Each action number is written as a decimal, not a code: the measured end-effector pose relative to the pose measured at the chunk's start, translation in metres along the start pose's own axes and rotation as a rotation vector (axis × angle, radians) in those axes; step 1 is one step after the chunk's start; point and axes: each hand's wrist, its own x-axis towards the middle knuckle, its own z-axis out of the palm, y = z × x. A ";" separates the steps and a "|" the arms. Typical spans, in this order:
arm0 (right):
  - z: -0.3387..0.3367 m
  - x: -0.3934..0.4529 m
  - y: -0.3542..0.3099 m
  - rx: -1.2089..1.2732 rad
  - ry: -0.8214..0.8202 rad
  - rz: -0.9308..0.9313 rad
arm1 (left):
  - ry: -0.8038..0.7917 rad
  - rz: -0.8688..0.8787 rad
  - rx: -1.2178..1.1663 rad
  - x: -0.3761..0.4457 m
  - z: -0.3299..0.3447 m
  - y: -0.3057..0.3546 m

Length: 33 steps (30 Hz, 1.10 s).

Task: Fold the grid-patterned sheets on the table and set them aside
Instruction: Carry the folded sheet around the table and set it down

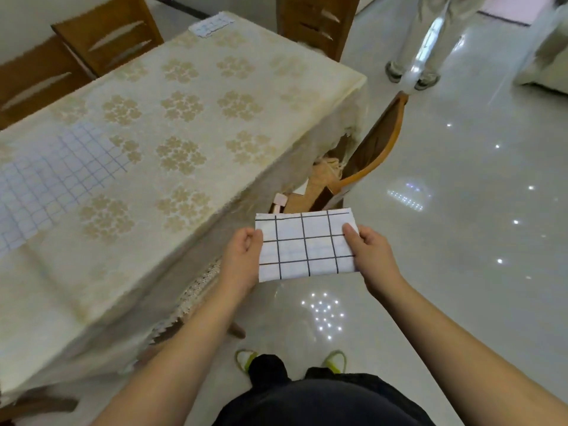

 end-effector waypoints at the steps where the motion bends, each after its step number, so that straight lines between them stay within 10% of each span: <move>1: -0.015 -0.001 0.004 0.006 0.035 -0.003 | -0.015 0.001 -0.005 -0.005 0.015 0.005; 33: -0.203 0.087 0.021 0.231 0.254 0.129 | -0.688 -0.136 -0.045 0.084 0.209 0.085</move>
